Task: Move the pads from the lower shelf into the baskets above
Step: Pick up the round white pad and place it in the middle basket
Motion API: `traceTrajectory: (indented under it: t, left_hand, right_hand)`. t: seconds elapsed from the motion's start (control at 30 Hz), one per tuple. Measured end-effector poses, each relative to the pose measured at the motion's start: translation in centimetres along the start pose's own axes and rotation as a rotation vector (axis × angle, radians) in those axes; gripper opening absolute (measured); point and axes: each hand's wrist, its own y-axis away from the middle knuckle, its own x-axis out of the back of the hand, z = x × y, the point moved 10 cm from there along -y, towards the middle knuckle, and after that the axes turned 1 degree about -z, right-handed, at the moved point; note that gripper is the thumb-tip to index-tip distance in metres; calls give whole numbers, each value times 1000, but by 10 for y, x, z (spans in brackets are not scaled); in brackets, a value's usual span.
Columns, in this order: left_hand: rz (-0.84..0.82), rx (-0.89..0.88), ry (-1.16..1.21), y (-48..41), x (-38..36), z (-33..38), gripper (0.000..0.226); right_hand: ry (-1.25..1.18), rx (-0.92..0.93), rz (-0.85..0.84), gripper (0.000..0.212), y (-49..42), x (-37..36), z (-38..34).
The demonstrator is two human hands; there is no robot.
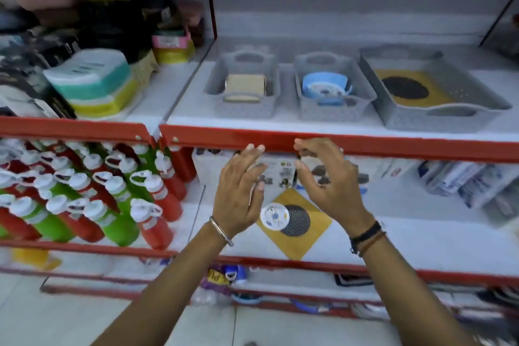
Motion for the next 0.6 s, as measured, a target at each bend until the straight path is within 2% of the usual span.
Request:
traceTrajectory:
  t: [0.13,0.3,0.4,0.5,0.6]
  left_hand:
    - [-219,169,-62,58,-52,-29,34]
    - [-447,483,-34,126,-109,-65,44]
    - [-546,637,-48,151,-136,-77,52]
    - [-704,691,-123,170,-167,-86,59]
    - [-797,695,-200,190,-183,-100,64]
  right_hand:
    - [-5,-256,-240,27,61,-51,64]
    - [73,-526,-508,38,123,-121,130]
    - [143,-614,-630,53,147,-165,152]
    - [236,-671,-731,71,165,-198,174]
    - [285,-677,-774,74,176,-213,192]
